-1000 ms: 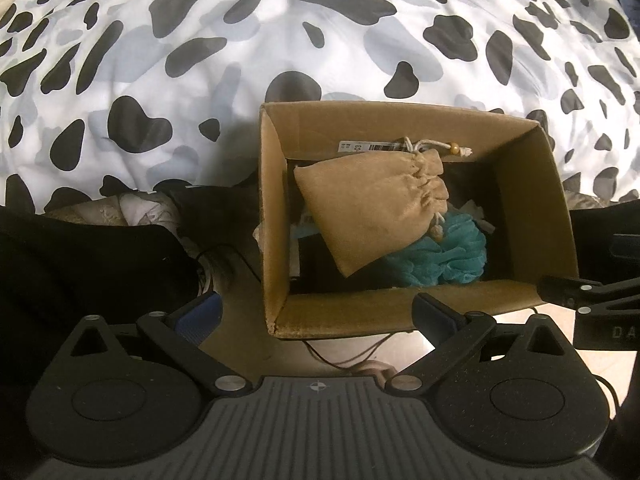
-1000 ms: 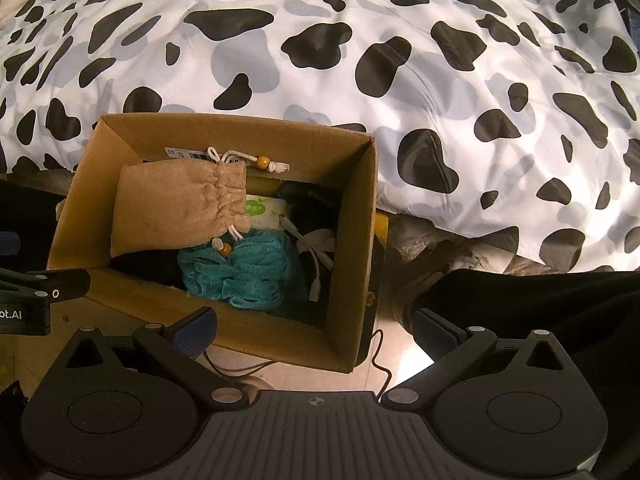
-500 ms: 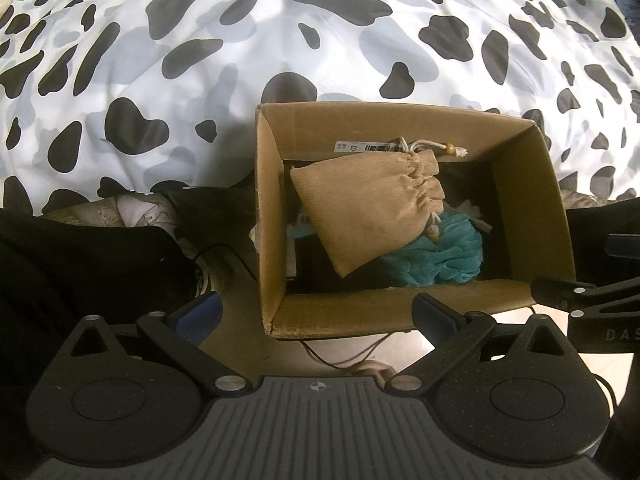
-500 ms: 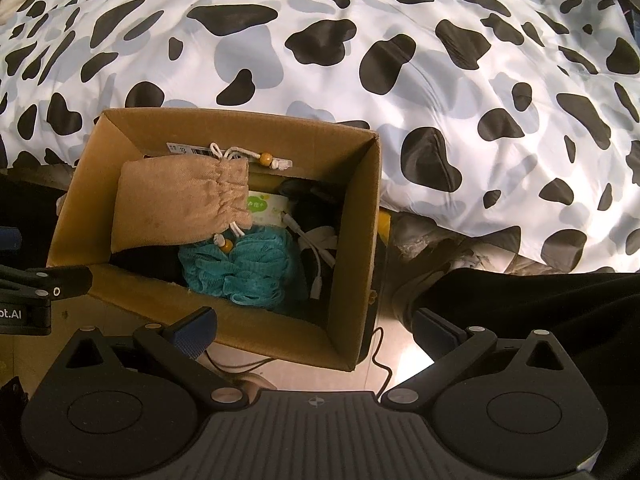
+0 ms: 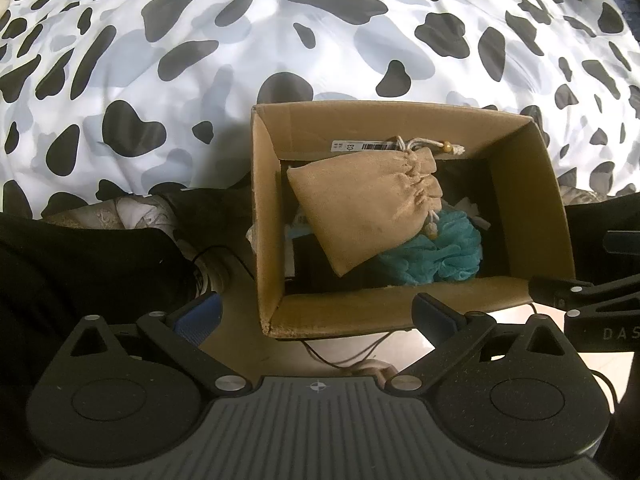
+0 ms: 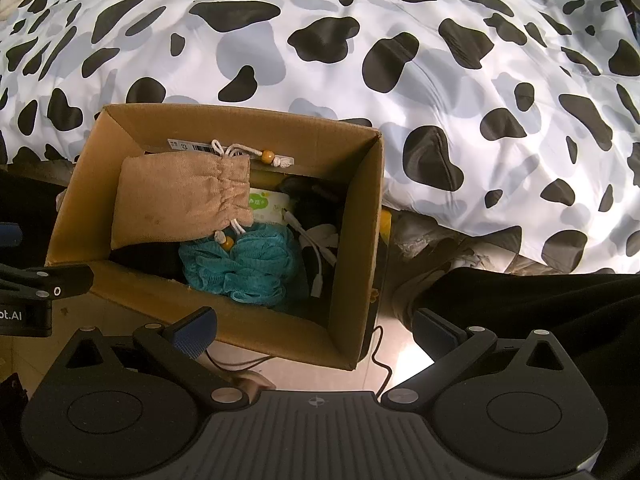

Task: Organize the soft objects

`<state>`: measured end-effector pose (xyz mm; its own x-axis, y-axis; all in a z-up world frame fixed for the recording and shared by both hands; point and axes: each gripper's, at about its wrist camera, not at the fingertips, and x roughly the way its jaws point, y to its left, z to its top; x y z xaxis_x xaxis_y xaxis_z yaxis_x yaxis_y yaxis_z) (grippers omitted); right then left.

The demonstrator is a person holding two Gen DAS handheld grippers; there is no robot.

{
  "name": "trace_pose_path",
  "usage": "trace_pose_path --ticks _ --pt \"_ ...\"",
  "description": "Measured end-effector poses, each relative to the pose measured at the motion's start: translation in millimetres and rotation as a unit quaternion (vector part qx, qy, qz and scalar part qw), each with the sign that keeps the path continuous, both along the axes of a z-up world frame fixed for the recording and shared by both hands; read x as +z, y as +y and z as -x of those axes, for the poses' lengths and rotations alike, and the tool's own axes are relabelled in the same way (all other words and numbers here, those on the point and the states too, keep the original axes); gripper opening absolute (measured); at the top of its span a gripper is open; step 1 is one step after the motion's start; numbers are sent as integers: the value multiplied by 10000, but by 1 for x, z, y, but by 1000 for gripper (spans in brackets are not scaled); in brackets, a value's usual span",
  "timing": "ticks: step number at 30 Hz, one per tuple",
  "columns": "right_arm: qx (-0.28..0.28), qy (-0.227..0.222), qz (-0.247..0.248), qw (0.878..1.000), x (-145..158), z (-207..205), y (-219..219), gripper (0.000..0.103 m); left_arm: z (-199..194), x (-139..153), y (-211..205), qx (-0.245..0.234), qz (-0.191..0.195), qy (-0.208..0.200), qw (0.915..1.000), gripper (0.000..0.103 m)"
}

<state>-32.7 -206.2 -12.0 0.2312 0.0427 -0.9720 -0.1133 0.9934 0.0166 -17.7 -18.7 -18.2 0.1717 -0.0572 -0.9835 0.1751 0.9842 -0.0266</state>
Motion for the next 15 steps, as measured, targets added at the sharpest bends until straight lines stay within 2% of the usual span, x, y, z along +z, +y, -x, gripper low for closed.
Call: trace_pose_path --ticks 15 --pt "52 45 41 10000 -2 1 1 103 0 0 0 -1 0 2 10000 103"
